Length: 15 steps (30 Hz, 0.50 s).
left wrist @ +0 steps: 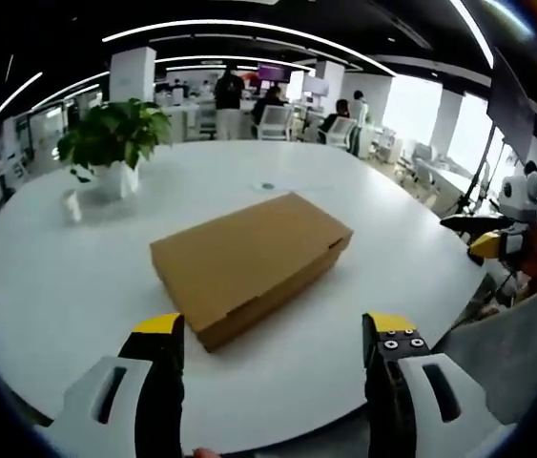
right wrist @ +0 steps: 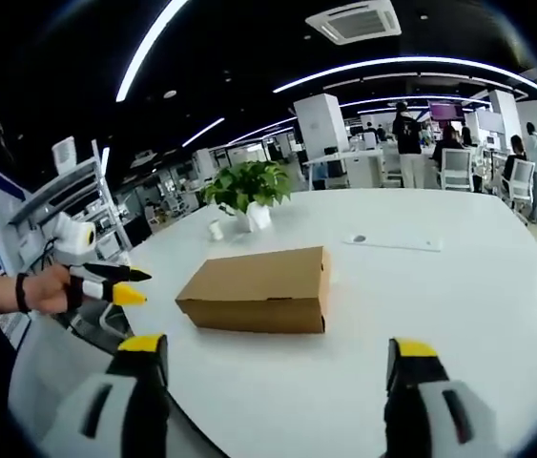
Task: Operate the shoe box by opening the lid, removing the specified soft item, and placing it in the target area until the item is outside and the box remains undamaged.
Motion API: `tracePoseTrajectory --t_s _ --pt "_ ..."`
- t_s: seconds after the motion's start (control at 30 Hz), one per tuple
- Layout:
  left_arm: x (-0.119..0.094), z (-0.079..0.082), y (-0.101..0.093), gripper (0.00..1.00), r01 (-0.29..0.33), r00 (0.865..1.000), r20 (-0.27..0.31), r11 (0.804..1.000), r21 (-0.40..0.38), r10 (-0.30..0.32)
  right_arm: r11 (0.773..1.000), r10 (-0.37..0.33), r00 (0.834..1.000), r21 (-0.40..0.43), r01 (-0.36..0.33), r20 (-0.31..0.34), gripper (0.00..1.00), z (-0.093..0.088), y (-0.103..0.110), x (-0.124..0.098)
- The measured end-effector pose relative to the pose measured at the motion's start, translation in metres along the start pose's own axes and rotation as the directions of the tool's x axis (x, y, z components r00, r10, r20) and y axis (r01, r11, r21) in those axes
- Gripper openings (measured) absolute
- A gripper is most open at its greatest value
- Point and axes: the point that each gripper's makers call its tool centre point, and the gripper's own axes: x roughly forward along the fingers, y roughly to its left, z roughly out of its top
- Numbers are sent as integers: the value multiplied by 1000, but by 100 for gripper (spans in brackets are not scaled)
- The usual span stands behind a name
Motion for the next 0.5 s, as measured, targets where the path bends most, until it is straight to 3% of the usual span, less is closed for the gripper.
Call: tracePoseTrajectory --t_s 0.5 --pt "15 0 18 78 -11 1000 -15 1000 -9 11 997 73 996 -11 -74 -43 94 -5 11 44"
